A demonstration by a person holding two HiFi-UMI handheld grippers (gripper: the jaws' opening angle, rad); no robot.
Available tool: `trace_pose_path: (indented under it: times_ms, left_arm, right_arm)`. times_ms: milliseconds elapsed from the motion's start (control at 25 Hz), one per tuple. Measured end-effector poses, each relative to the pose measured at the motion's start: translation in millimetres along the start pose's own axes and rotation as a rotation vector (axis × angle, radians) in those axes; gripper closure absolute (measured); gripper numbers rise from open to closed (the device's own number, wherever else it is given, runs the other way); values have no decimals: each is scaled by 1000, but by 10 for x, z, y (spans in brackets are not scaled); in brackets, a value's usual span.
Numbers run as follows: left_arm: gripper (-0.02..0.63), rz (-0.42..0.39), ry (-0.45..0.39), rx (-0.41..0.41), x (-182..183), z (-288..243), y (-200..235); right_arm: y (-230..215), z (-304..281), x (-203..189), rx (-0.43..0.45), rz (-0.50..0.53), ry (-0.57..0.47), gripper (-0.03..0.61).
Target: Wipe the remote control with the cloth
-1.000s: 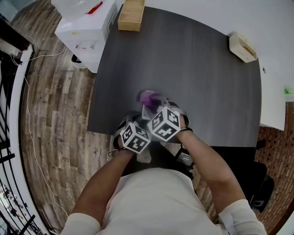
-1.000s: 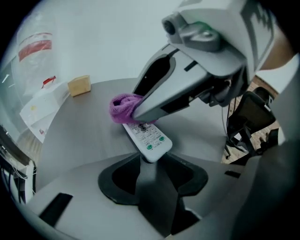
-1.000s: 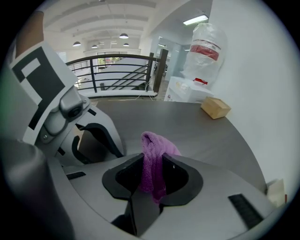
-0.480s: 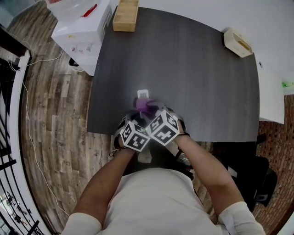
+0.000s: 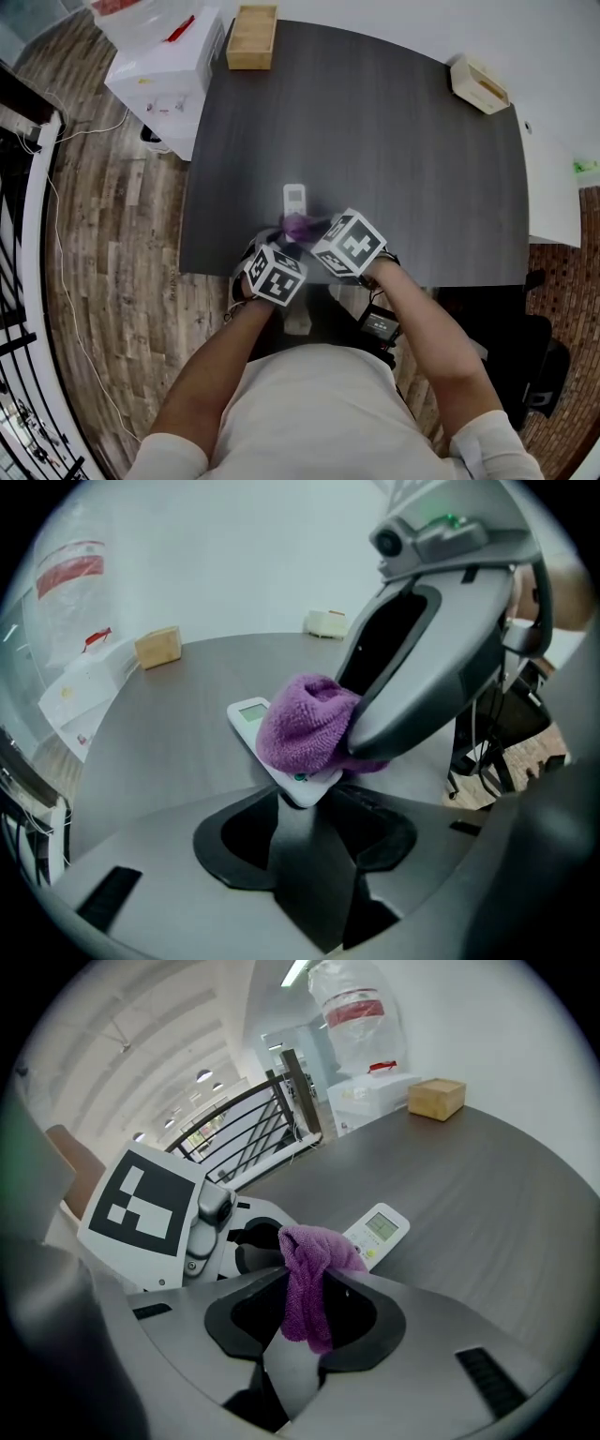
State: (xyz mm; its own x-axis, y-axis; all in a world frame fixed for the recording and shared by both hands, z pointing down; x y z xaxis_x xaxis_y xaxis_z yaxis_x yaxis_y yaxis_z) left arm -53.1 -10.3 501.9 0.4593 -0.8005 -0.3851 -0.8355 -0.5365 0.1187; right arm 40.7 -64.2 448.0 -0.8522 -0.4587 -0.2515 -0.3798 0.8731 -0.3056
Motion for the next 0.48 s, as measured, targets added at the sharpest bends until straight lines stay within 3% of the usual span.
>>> trace_pose_path:
  times_ms: [200,320,400,480]
  left_arm:
    - [439,-5,-2,1,-7,-2,21]
    - [439,5,-9,-35,-29,5,40]
    - [439,28,-19,-61,-62,38,96]
    - [439,69,-58,-98,-123,100,192]
  right_arm:
    - [5,10,-84,140,-55,28,466]
    - [-12,96,-166,182,-74,-14,466]
    - [-26,183,-222,179,-90,-78,466]
    - [-68,265,-296,121,-126,-152,466]
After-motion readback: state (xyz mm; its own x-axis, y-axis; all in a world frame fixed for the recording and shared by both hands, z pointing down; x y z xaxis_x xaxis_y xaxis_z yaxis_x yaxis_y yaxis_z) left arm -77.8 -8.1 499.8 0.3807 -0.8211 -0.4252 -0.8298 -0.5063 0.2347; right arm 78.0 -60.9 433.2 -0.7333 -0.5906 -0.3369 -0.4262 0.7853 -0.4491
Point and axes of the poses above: the fingertips, and each gripper's own axes: z backward along the fingers, y to its left, x out of its top, the point moved 10 cm from there along z, backward along the fingers, and after that the axes turned 12 degrees about y, right-handed, at the moved point
